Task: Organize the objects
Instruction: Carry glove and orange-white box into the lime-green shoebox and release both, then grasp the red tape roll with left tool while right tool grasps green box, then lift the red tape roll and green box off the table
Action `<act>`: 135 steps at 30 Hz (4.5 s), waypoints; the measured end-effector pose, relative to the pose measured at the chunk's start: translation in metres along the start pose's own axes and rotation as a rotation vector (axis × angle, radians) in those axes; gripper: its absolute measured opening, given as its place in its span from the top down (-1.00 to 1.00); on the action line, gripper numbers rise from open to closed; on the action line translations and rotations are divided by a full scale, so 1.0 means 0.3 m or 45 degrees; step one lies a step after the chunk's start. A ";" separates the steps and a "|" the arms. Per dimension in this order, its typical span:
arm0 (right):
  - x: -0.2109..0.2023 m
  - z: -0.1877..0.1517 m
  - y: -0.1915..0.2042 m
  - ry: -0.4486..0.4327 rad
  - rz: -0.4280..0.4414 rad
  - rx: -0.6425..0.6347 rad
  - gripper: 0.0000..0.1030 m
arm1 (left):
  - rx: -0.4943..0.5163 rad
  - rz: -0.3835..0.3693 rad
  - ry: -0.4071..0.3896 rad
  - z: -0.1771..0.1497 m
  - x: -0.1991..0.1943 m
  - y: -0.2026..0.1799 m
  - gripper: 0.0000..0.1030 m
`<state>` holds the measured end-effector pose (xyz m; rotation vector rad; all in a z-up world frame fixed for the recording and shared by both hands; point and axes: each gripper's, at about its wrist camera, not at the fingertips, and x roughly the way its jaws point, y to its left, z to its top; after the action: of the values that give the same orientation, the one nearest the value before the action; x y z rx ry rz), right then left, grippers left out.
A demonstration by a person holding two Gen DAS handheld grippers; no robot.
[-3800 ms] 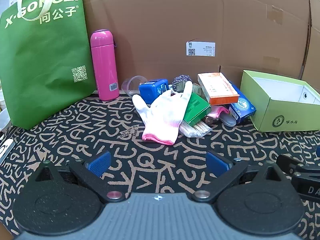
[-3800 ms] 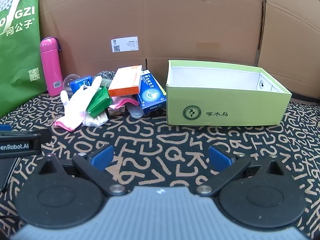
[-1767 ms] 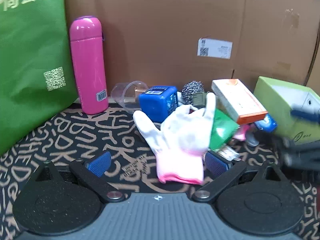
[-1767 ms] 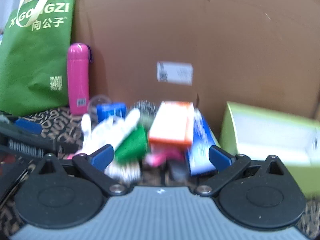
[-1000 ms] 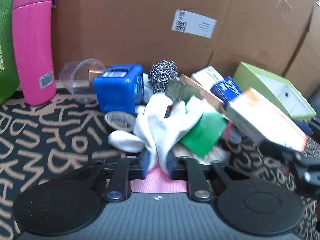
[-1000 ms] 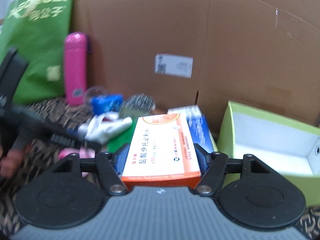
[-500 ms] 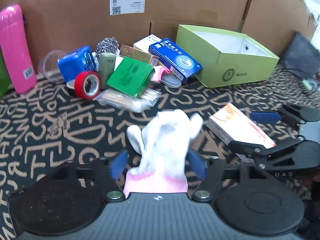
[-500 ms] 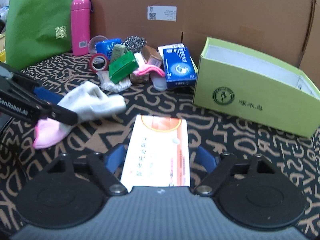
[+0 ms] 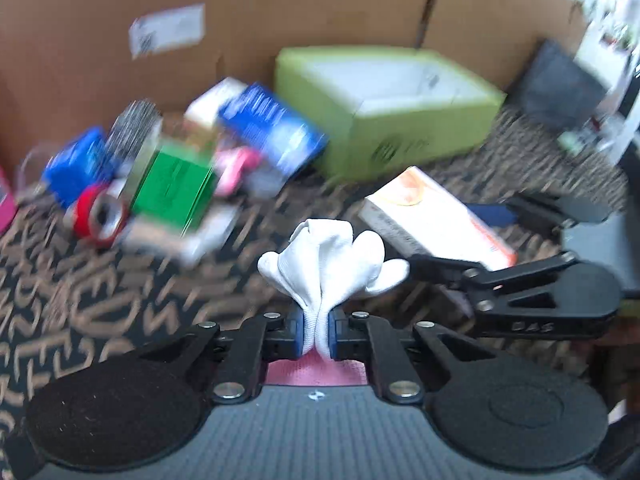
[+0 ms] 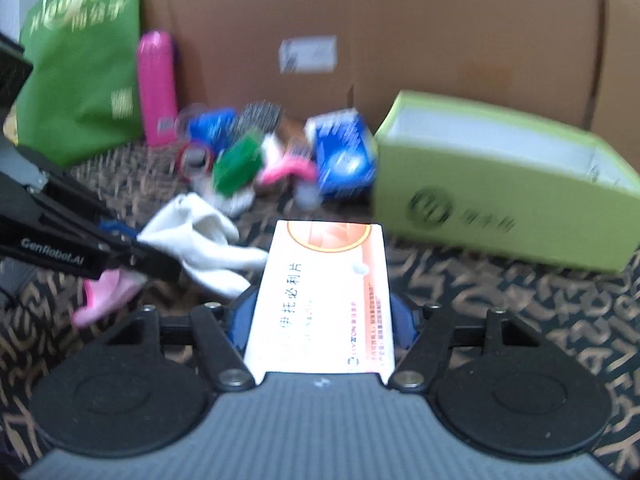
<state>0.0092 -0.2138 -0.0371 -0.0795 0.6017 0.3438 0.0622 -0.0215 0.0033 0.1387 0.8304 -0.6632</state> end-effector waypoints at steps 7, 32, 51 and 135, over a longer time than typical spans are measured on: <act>-0.075 0.262 -0.222 -0.224 -0.222 -0.030 -0.29 | 0.000 -0.127 -0.224 0.333 -0.015 -0.106 0.80; 0.394 0.398 -0.561 0.121 -0.447 -0.043 -0.66 | -0.195 -0.017 -0.101 0.637 0.461 -0.061 -0.30; -0.007 0.069 -0.064 -0.184 -0.151 -0.021 -1.00 | -0.336 0.242 -0.505 -0.023 -0.026 0.004 -1.00; 0.080 -0.108 0.028 0.152 0.007 -0.024 -0.17 | 0.085 0.191 -0.064 -0.100 0.128 0.066 0.05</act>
<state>0.0073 -0.2044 -0.0772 -0.1174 0.7173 0.3519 0.0736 -0.0137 -0.0475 0.2415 0.7422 -0.5516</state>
